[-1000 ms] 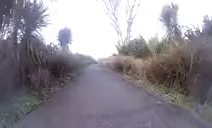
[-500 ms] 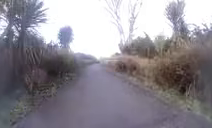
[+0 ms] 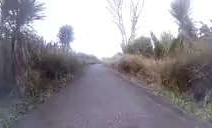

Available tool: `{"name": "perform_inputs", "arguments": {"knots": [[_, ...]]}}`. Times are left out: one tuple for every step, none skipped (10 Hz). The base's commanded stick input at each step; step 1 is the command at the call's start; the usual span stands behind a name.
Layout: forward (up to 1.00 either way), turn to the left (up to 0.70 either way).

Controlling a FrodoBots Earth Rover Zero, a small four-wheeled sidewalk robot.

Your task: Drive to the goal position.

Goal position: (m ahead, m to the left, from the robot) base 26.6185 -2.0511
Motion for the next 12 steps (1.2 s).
{"name": "perform_inputs", "arguments": {"knots": [[0.7,0.0],[0.7,0.0],[0.7,0.0],[0.7,0.0],[0.7,0.0],[0.7,0.0],[0.7,0.0],[0.7,0.0],[0.7,0.0],[0.7,0.0],[0.7,0.0],[0.7,0.0]]}}
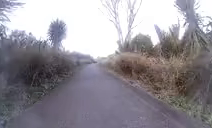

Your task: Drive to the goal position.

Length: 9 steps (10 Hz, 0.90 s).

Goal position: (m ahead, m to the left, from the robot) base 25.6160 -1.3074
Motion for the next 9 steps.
{"name": "perform_inputs", "arguments": {"knots": [[0.7,0.0],[0.7,0.0],[0.7,0.0],[0.7,0.0],[0.7,0.0],[0.7,0.0],[0.7,0.0],[0.7,0.0],[0.7,0.0]]}}
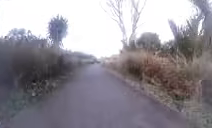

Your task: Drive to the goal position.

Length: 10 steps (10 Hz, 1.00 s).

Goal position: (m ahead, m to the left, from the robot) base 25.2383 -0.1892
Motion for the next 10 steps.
{"name": "perform_inputs", "arguments": {"knots": [[0.7,0.0],[0.7,0.0],[0.7,0.0],[0.7,0.0],[0.7,0.0],[0.7,0.0],[0.7,0.0],[0.7,0.0],[0.7,0.0],[0.7,0.0]]}}
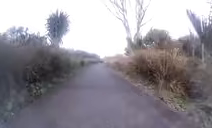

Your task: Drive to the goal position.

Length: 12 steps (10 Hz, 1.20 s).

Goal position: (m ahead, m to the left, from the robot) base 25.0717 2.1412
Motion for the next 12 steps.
{"name": "perform_inputs", "arguments": {"knots": [[0.7,0.0],[0.7,0.0],[0.7,0.0],[0.7,0.0],[0.7,0.0],[0.7,0.0],[0.7,0.0],[0.7,0.0],[0.7,0.0],[0.7,0.0],[0.7,0.0],[0.7,0.0]]}}
